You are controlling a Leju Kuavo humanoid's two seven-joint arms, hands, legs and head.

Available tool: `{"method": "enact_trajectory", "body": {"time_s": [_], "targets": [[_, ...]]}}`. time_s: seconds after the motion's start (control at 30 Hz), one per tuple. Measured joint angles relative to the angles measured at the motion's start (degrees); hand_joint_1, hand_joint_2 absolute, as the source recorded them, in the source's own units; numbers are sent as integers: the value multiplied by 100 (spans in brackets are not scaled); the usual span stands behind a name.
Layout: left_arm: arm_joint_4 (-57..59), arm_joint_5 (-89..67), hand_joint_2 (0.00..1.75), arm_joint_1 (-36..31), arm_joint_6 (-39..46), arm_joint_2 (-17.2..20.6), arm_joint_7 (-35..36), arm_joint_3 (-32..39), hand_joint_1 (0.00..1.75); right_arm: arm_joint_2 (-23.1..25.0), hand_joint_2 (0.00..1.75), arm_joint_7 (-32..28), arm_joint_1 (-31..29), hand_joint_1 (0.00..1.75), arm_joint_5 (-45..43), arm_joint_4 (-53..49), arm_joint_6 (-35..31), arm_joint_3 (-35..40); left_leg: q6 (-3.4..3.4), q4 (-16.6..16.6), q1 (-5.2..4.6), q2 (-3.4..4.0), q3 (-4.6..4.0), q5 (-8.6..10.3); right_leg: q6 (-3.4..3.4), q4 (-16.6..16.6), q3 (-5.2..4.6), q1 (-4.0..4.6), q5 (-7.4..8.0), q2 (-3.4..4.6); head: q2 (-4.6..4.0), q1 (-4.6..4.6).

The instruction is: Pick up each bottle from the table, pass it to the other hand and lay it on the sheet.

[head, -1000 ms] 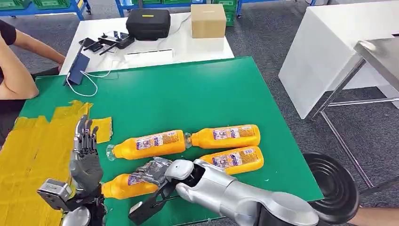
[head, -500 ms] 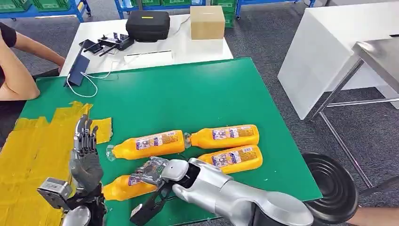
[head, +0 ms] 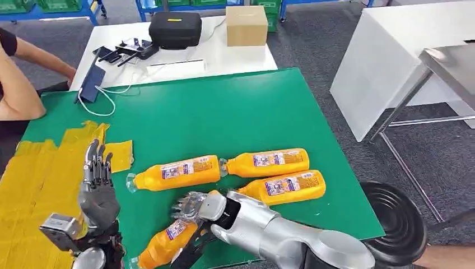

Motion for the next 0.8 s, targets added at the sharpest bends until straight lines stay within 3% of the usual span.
{"method": "enact_trajectory", "body": {"time_s": [0.23,0.27,0.3,0.47,0.57,0.8], "targets": [[0,0,0,1,-4,0,-13,46,0,9,175,44,0,5,26,17,9,26,-1,0,0,-5,-3,-1,-1,-2,-9,4,-1,0,0,-7],[0,0,0,1,-4,0,-13,55,0,13,175,55,-1,141,31,31,9,26,-1,0,0,-5,-3,-1,-1,-2,-8,4,-1,0,0,-7],[0,0,0,1,-7,0,-17,63,0,26,175,100,8,175,70,41,9,26,-1,0,0,-5,-3,-1,-1,-2,-8,5,-1,0,2,-7],[0,-15,0,-4,-70,-2,-42,83,0,127,175,471,99,175,-2,63,83,20,-8,-1,3,12,11,-8,-3,-3,4,7,-3,8,0,-7],[22,-31,0,-26,-109,-2,-50,92,0,157,175,767,237,175,-304,74,-202,-37,-24,-4,12,26,39,-31,-13,-6,22,8,-11,25,0,-4],[28,-31,0,-65,-109,-2,-63,105,0,184,175,841,399,175,-394,96,-455,-197,-29,-8,38,56,106,-61,-34,-6,63,27,-31,60,0,-9]]}}
